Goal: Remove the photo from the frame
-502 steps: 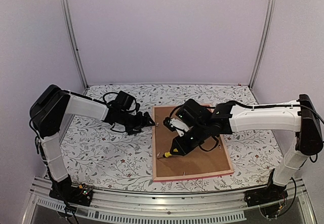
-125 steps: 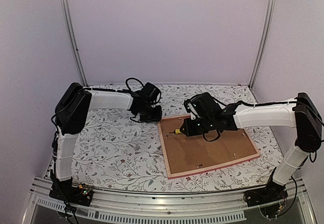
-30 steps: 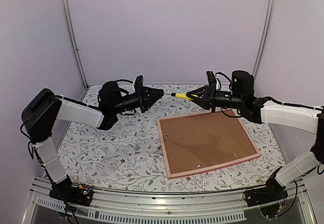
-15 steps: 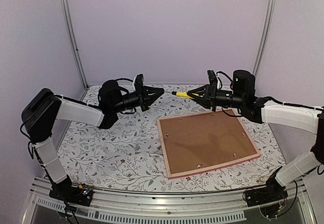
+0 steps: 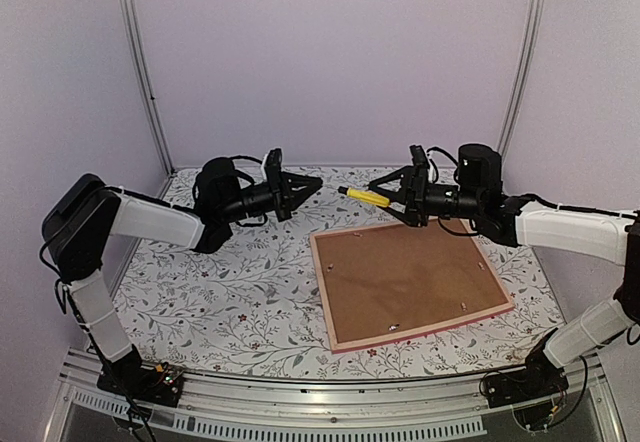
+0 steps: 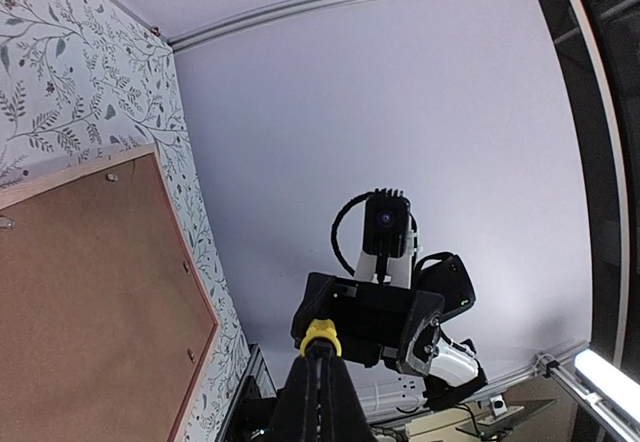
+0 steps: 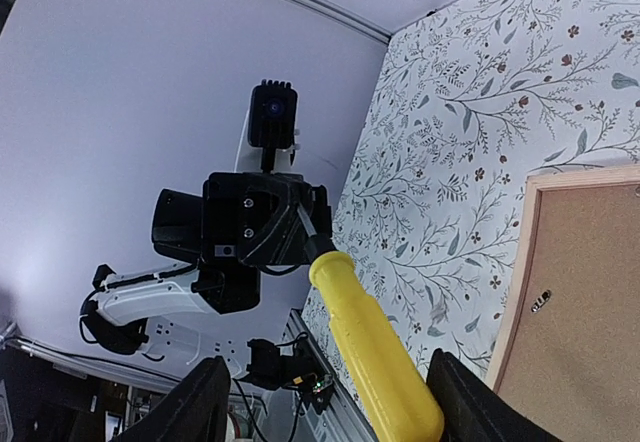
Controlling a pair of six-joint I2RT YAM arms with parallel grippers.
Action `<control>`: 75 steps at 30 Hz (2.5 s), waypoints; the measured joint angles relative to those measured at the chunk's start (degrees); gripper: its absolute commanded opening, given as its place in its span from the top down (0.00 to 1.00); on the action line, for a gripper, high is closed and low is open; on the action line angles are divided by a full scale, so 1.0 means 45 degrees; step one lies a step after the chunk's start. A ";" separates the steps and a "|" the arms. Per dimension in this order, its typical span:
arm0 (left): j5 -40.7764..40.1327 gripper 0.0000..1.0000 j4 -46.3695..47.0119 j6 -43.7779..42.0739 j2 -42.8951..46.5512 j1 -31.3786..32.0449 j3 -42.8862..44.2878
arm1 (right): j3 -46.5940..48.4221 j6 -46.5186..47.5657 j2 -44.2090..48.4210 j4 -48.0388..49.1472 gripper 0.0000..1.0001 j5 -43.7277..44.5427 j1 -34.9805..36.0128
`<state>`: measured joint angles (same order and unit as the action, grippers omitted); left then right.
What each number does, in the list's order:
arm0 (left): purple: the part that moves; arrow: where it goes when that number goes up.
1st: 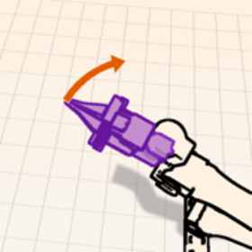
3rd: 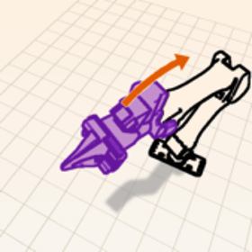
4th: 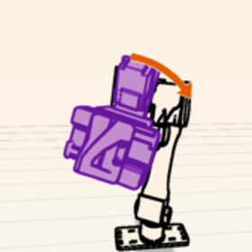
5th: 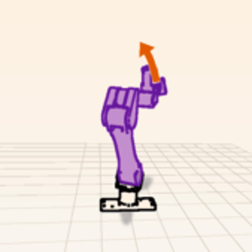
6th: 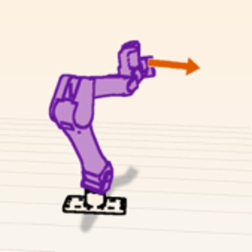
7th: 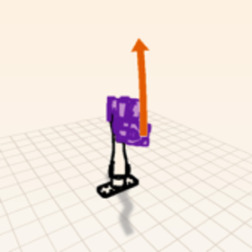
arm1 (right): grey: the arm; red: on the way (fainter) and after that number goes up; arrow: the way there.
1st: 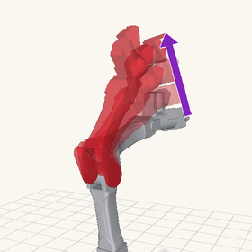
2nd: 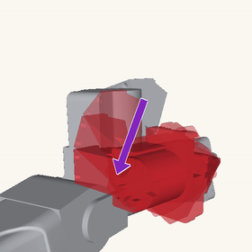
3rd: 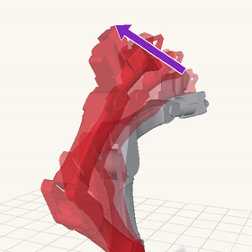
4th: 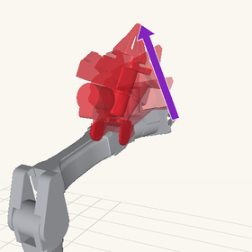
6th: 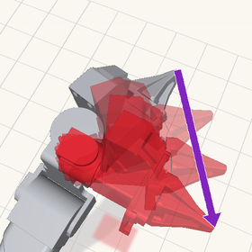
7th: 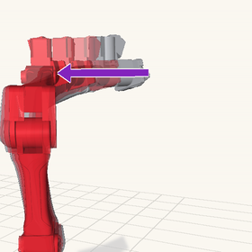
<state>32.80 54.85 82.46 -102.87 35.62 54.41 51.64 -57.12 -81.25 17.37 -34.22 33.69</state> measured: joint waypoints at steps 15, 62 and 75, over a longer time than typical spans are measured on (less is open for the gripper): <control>-0.0301 1.00 -0.1671 -0.1467 0.1394 -0.2866 -0.1107 | 0.0005 0.0947 0.0432 -0.0855 0.04 0.0821 0.0000; 0.2720 0.95 -0.9952 -0.6465 -0.5430 -0.9058 0.5275 | 0.0466 0.4099 0.3405 -0.4347 0.01 0.3818 0.0000; 0.2040 0.70 -1.1871 -0.7592 -0.5430 -0.9496 0.5319 | 0.0466 0.4095 0.3405 -0.4352 0.01 0.3813 0.0000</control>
<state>41.98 1.43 48.29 -127.31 -7.11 78.35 53.74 -38.70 -65.93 -2.22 -17.06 33.69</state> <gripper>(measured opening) 0.244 0.989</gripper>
